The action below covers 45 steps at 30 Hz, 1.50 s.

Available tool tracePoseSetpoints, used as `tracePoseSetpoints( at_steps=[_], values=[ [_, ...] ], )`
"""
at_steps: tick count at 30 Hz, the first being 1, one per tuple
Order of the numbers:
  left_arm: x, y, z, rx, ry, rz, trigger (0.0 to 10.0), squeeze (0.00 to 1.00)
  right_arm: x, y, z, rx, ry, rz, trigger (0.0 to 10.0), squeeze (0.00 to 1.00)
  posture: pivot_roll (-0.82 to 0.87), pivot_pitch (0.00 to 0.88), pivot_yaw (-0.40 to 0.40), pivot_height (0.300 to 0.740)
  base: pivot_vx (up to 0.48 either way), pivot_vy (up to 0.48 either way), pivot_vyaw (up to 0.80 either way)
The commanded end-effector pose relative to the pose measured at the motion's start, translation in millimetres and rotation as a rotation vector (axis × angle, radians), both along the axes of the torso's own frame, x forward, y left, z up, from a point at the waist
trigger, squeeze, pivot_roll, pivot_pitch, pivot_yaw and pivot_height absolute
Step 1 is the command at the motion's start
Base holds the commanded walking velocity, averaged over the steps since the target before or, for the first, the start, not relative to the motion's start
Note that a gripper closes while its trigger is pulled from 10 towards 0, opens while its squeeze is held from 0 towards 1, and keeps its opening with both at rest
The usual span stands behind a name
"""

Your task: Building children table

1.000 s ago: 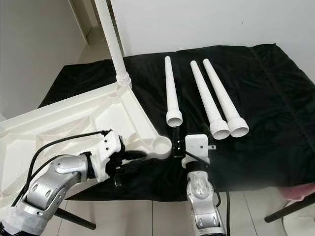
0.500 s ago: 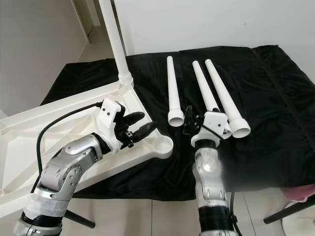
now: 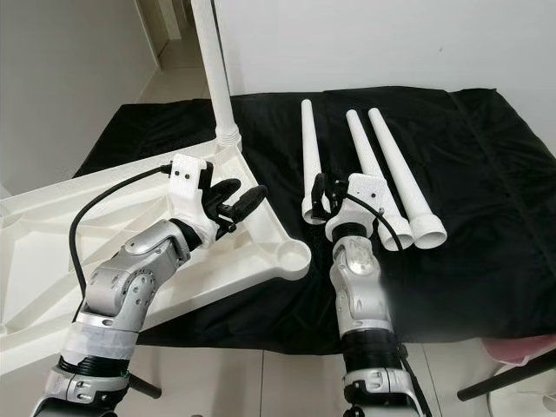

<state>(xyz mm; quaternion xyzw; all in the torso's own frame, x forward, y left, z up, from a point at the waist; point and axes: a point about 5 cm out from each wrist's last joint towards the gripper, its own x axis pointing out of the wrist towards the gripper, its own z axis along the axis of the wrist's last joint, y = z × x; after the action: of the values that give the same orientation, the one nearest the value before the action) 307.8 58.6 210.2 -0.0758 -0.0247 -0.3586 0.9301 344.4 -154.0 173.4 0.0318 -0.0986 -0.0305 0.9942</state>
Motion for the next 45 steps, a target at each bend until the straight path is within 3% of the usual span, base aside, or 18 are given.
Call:
tracePoseSetpoints(
  at_steps=[1,7,22,31,36,45],
  values=[
    [-4.2,-7.6,5,0.043,-0.047,-0.017,10.0,0.0,7.8,3.6,-3,-0.011,0.051,0.026,10.0,0.0,-0.05,0.046,0.02,0.74,0.0,0.0,0.0],
    [-7.9,-15.6,9,0.069,-0.102,0.009,10.0,0.0,14.1,8.1,-6,-0.014,0.099,0.054,10.0,0.0,-0.02,0.052,0.007,0.74,0.0,0.0,0.0],
    [-18.5,-10.8,9,0.058,-0.075,0.068,10.0,0.0,26.9,24.1,-19,0.001,0.2,0.099,10.0,0.0,0.09,0.076,-0.068,0.74,0.0,0.0,0.0],
    [-18.4,-6.3,12,0.049,-0.08,0.103,10.0,0.0,33.5,23.3,-24,0.004,0.256,0.061,10.0,0.0,0.11,0.074,-0.081,0.74,0.0,0.0,0.0],
    [-19.0,-3.6,11,0.055,-0.076,0.113,10.0,0.0,31.8,12.8,-31,-0.002,0.275,-0.023,10.0,0.0,0.11,0.073,-0.077,0.74,0.0,0.0,0.0],
    [-21.8,-3.7,10,0.06,-0.064,0.111,10.0,0.0,26.6,11.4,-46,-0.012,0.306,-0.036,10.0,0.0,0.1,0.081,-0.06,0.74,0.0,0.0,0.0]
  ],
)
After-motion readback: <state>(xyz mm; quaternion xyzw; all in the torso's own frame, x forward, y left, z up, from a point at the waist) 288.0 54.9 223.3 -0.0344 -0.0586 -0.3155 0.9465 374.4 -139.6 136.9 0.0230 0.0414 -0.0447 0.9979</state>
